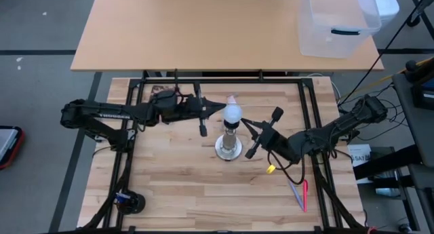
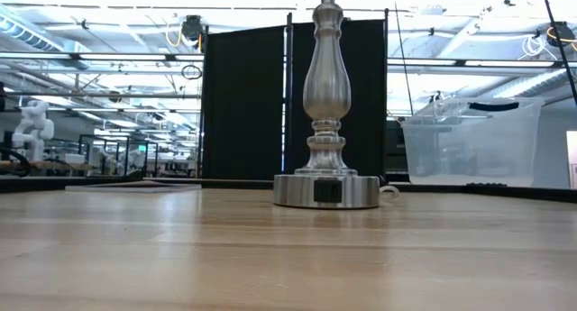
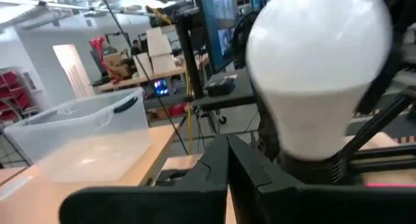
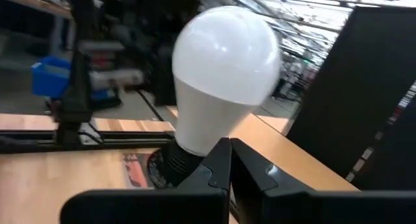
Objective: Screw lightbulb
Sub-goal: Insert the lightbulb into the lamp
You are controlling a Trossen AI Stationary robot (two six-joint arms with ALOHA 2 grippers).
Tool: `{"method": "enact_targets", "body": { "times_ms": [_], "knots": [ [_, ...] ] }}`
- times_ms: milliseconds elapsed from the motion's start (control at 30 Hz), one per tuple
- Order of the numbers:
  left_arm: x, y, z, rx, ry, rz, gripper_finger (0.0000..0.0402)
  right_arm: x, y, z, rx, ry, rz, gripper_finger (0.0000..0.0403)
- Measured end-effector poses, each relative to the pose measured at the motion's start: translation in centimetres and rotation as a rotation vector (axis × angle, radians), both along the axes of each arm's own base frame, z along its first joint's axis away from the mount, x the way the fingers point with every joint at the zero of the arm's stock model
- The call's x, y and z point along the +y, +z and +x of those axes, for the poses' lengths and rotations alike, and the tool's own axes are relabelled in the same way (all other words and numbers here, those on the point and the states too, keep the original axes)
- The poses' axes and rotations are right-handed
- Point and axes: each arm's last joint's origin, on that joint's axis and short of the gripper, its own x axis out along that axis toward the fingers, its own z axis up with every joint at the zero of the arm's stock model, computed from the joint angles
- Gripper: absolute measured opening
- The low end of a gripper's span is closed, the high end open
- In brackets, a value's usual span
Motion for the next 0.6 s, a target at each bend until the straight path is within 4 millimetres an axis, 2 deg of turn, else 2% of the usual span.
{"method": "enact_targets", "body": {
  "times_ms": [100, 233, 400, 600],
  "knots": [
    [-0.8, 0.9, -0.8, -0.031, -0.022, 0.021, 0.0002, 0.5, -0.2, -0.2, 0.016, -0.036, -0.004, 0.0],
    [-2.1, 1.1, -1.0, -0.037, -0.068, 0.052, 0.0002, 0.4, -0.1, -0.3, 0.02, -0.067, -0.014, 0.0],
    [-3.5, 1.5, -1.2, -0.066, -0.12, 0.074, 0.0002, -0.9, 0.4, 0.1, 0.001, -0.116, -0.026, 0.0],
    [-4.1, 1.6, -1.2, -0.083, -0.14, 0.089, 0.0002, -2.3, 1.2, 0.6, -0.042, -0.122, -0.05, 0.0]
  ]
}}
